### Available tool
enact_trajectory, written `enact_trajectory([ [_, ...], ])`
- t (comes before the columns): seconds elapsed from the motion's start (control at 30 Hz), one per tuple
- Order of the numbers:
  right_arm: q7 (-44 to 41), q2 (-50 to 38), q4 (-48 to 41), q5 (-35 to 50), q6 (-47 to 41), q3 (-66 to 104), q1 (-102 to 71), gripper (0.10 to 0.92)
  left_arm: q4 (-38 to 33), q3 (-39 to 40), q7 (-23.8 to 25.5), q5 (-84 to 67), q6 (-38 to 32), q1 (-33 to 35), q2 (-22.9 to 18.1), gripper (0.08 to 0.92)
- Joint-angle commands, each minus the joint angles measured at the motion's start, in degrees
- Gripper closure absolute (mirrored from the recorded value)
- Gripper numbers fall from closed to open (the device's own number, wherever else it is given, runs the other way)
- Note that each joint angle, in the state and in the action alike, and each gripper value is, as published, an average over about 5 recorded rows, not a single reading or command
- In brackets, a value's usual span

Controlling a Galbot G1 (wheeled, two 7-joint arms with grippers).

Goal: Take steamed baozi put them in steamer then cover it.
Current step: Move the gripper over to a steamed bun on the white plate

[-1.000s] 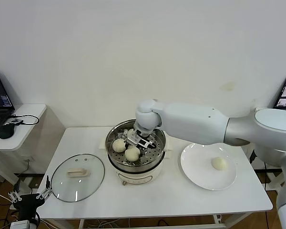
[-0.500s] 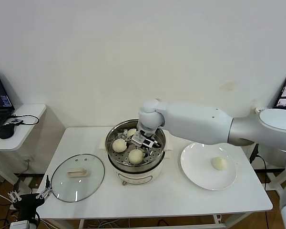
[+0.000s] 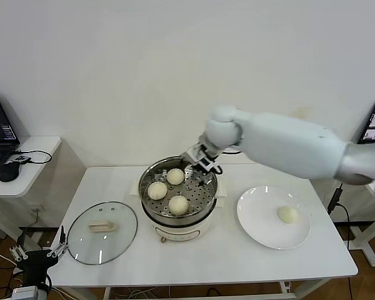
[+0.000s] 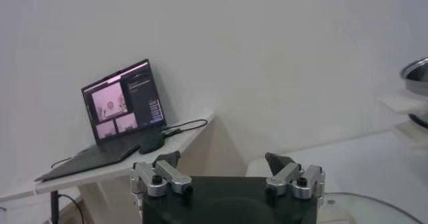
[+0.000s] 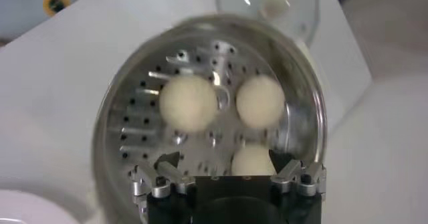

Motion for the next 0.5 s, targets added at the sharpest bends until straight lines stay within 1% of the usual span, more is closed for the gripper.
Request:
enact_trajectory([
  [0.03, -0.5, -24.3, 8.3, -0.1, -10.0, 10.2, -9.6, 0.203, -0.2, 1.0, 0.1, 0.4, 0.0, 0.1, 0.6, 0.177],
  [0.17, -2.4, -31.4, 7.3, -6.1, -7.4, 18.8, -20.9, 0.203, -0.2, 1.7, 0.1, 0.9, 0.0, 0.3, 1.0, 0.177],
  [0.23, -3.4, -33.3, 6.3, -8.7, -5.9, 22.9, -26.4, 0.203, -0.2, 2.0, 0.2, 1.2, 0.0, 0.3, 1.0, 0.177],
  [0.37, -4.5, -35.2, 3.7, -13.3, -2.9, 27.5, -33.4, 0.203, 0.2, 2.6, 0.2, 1.6, 0.0, 0.3, 1.1, 0.177],
  [0.5, -4.2, -34.8, -0.2, -17.3, -0.3, 31.3, -38.2, 0.203, 0.5, 3.2, 0.2, 2.1, 0.1, 0.1, 1.1, 0.177],
])
